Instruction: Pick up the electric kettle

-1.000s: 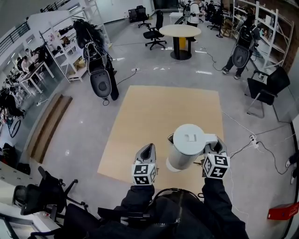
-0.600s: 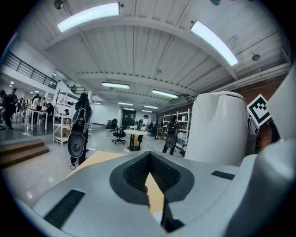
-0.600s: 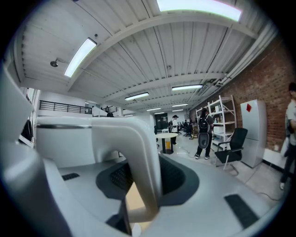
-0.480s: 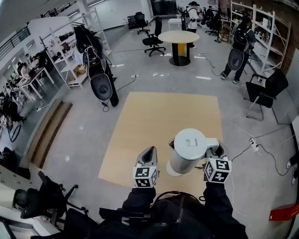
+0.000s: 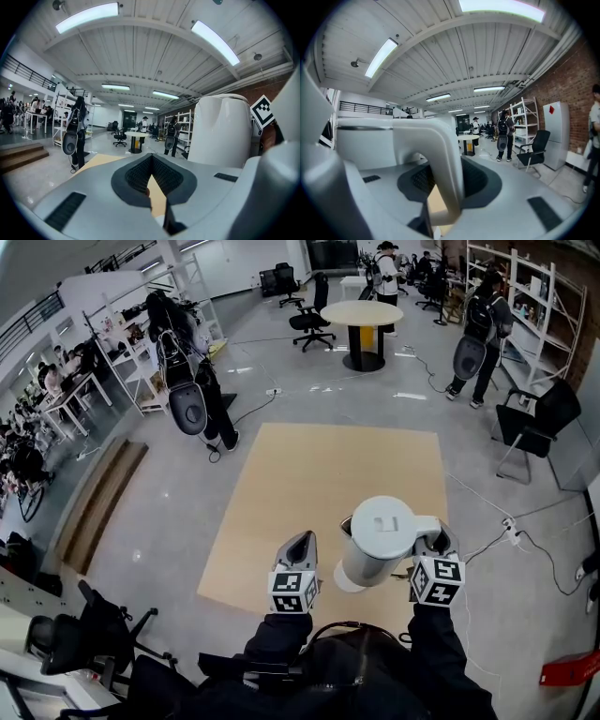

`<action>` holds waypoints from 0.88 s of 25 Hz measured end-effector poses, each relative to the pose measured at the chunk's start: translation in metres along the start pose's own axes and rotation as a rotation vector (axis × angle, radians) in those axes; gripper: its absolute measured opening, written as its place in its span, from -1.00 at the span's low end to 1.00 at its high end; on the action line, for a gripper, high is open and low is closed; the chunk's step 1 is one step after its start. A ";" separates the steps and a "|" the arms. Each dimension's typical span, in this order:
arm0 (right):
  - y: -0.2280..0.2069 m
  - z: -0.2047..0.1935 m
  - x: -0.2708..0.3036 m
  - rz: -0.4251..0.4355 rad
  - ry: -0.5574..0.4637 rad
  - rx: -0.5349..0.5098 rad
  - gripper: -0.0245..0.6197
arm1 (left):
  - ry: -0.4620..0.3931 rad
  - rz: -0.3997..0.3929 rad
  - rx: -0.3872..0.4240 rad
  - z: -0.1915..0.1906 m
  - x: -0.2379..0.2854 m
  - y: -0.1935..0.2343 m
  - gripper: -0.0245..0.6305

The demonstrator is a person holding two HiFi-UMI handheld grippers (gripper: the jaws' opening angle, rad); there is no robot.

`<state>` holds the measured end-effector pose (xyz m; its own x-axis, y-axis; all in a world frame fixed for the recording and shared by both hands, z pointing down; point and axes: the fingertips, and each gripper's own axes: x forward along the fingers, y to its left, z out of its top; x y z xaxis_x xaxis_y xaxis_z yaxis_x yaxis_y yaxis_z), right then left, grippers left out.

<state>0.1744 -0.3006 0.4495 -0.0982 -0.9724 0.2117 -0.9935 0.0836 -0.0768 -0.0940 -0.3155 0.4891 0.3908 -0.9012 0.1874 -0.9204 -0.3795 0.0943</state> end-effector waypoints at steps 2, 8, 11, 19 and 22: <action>0.000 -0.001 0.001 -0.003 -0.002 0.000 -0.50 | -0.003 0.001 0.003 0.000 0.001 0.001 -0.93; 0.005 0.000 -0.002 -0.006 -0.016 0.004 -0.50 | -0.009 -0.004 0.011 0.003 -0.004 0.005 -0.93; 0.003 0.000 -0.003 -0.004 -0.024 0.001 -0.50 | -0.008 -0.006 0.010 0.003 -0.003 0.002 -0.93; -0.008 0.001 -0.003 -0.006 -0.023 0.003 -0.50 | -0.008 -0.004 0.009 0.003 0.002 -0.007 -0.93; -0.010 0.002 -0.004 -0.009 -0.023 0.005 -0.50 | -0.006 -0.001 0.007 0.004 0.001 -0.008 -0.93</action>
<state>0.1849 -0.2981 0.4479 -0.0878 -0.9779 0.1895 -0.9941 0.0738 -0.0798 -0.0866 -0.3142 0.4849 0.3921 -0.9019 0.1811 -0.9199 -0.3822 0.0881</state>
